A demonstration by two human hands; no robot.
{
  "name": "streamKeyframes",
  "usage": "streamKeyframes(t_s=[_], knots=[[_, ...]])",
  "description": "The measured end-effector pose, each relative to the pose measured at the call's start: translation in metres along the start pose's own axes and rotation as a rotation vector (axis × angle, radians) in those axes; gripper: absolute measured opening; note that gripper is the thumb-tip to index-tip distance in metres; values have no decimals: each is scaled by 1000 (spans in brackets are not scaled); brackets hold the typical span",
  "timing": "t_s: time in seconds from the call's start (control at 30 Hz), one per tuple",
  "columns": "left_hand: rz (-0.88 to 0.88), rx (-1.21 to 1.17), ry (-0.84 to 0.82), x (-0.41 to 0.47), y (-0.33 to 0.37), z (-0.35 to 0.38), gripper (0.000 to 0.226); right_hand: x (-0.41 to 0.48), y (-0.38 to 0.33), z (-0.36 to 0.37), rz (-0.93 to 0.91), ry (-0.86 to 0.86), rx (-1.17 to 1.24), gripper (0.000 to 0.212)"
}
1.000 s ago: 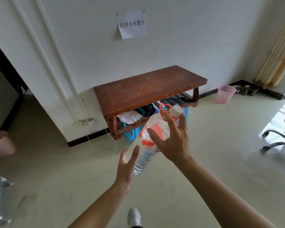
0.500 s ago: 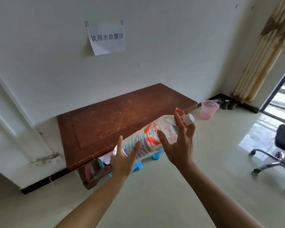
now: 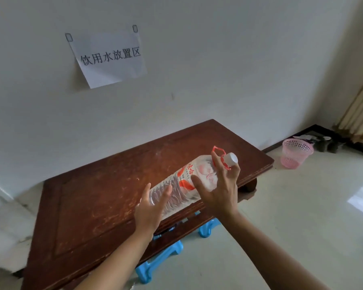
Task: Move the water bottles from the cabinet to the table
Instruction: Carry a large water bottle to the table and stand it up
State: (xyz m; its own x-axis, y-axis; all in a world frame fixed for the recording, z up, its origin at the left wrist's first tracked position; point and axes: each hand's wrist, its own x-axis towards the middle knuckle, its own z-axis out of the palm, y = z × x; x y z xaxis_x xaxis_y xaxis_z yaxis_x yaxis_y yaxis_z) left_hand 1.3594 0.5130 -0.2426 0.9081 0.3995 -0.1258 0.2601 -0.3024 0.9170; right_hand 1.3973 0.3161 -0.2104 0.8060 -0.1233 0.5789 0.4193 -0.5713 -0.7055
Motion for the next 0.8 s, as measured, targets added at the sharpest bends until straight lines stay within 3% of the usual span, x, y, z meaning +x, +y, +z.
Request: streamKeyframes(t_s=[0.2, 0.33, 0.57, 0.8], knots=[[-81, -14, 54, 82, 16, 29, 110, 80, 43, 52, 64, -155, 39, 84], [-127, -46, 66, 150, 15, 41, 119, 127, 76, 101, 60, -208, 84, 86], [-215, -138, -30, 282, 6, 62, 112, 208, 124, 183, 80, -240, 54, 95], [-272, -210, -26, 406, 4, 71, 115, 283, 154, 255, 122, -319, 21, 107]])
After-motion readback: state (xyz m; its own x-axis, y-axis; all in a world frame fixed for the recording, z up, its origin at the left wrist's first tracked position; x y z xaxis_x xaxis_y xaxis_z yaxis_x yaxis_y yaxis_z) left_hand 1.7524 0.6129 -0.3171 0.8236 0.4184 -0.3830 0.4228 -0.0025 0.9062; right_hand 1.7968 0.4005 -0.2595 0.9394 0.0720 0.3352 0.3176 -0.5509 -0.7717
